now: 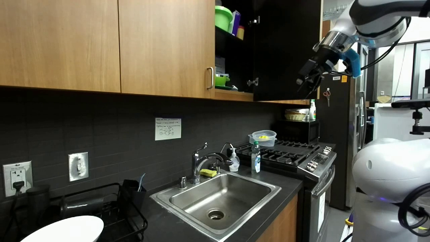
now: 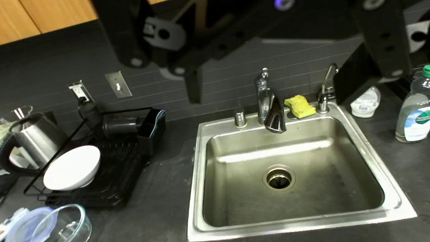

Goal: Close the cupboard completely

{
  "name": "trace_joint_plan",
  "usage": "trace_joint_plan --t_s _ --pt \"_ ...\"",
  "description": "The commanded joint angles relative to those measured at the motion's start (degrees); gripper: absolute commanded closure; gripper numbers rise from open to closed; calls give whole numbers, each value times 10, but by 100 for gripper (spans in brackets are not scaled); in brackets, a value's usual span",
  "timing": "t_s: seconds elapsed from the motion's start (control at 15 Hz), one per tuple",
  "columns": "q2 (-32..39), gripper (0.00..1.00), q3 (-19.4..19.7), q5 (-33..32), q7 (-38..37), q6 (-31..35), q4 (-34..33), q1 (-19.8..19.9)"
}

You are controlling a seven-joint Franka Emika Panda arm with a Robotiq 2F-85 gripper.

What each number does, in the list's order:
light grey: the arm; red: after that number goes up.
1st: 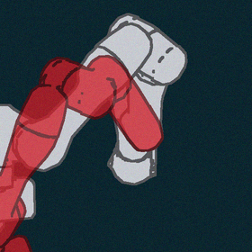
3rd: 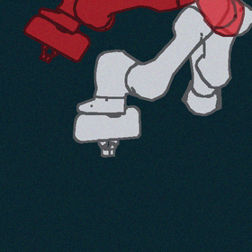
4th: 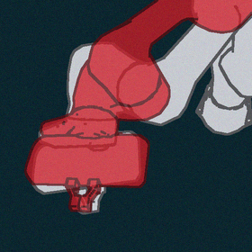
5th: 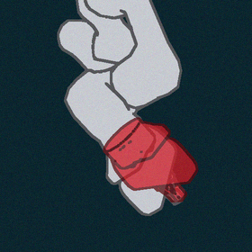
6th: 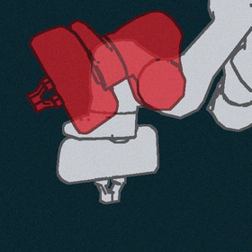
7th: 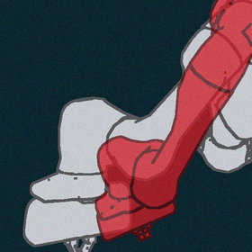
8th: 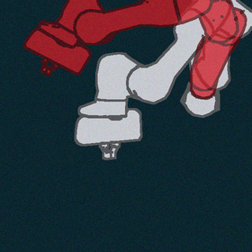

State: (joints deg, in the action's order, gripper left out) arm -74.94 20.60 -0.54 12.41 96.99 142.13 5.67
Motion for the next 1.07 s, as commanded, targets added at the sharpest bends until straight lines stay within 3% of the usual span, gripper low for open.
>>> trace_joint_plan --t_s 0.0,0.47,1.0 --pt "3 0 8 -11 -25 9 -17 35" --pt "18 0 21 -89 -59 65 -16 100" --pt "114 0 63 -151 -85 133 -42 119"
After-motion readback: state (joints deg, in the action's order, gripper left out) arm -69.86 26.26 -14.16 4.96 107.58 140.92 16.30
